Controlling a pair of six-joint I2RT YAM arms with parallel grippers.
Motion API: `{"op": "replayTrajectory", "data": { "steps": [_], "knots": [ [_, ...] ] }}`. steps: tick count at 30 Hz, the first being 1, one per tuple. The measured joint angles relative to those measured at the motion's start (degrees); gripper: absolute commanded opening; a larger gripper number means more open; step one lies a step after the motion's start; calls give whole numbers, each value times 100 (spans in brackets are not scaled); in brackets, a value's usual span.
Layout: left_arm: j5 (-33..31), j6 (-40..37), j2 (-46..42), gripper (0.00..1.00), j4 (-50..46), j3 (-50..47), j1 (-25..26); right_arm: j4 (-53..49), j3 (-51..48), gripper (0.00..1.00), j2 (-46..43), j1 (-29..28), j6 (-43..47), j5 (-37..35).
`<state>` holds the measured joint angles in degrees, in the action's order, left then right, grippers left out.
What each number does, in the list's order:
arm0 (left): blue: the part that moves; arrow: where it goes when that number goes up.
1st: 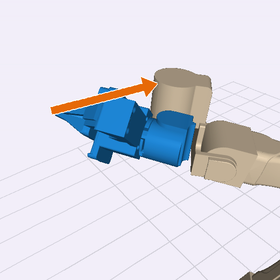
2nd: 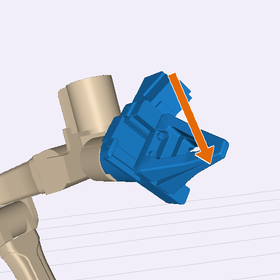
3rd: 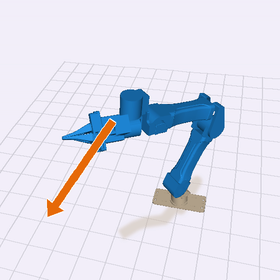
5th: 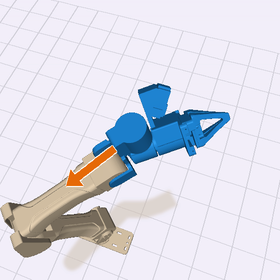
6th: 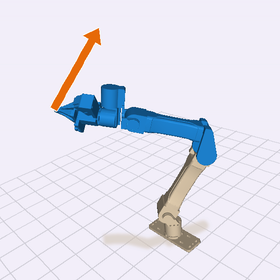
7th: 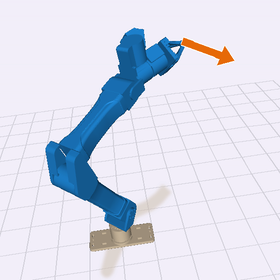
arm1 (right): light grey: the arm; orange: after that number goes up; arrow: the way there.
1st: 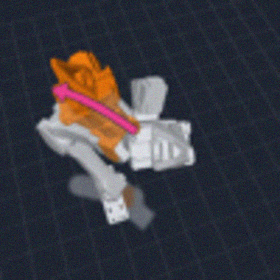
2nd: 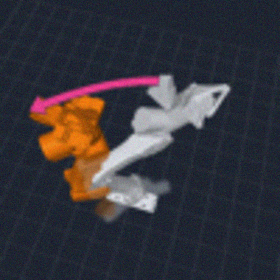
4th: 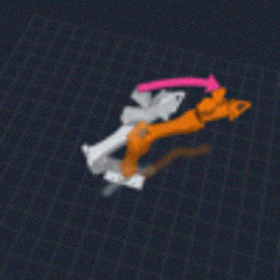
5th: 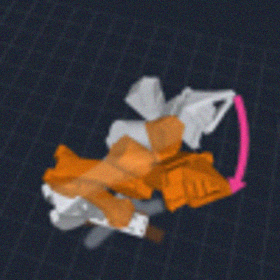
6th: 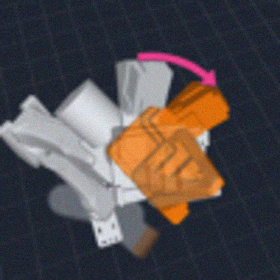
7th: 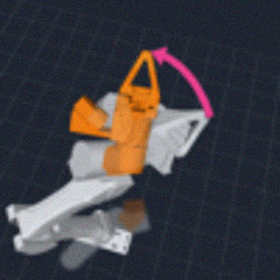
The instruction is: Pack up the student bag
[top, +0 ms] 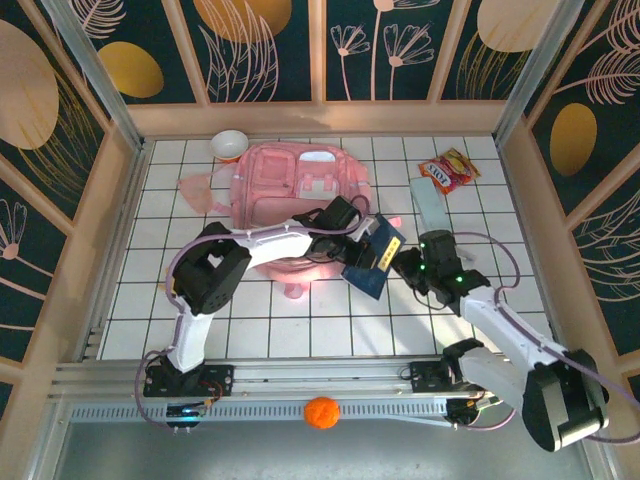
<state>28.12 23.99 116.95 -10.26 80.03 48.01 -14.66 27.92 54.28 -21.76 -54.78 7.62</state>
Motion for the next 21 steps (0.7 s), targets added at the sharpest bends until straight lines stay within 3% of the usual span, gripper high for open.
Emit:
{"op": "replayTrajectory", "data": {
  "steps": [6,13,21],
  "knots": [
    [-192,-37,-1143,0,640,-562,-160,-26,350,43,-866,0,752,-422],
    [-197,-155,-2566,0,1910,-1537,-391,299,511,46,-1639,2,1679,-610],
    [352,7,-3412,0,3644,-2820,-424,1067,546,47,-2315,0,2636,-125]
  ]
}}
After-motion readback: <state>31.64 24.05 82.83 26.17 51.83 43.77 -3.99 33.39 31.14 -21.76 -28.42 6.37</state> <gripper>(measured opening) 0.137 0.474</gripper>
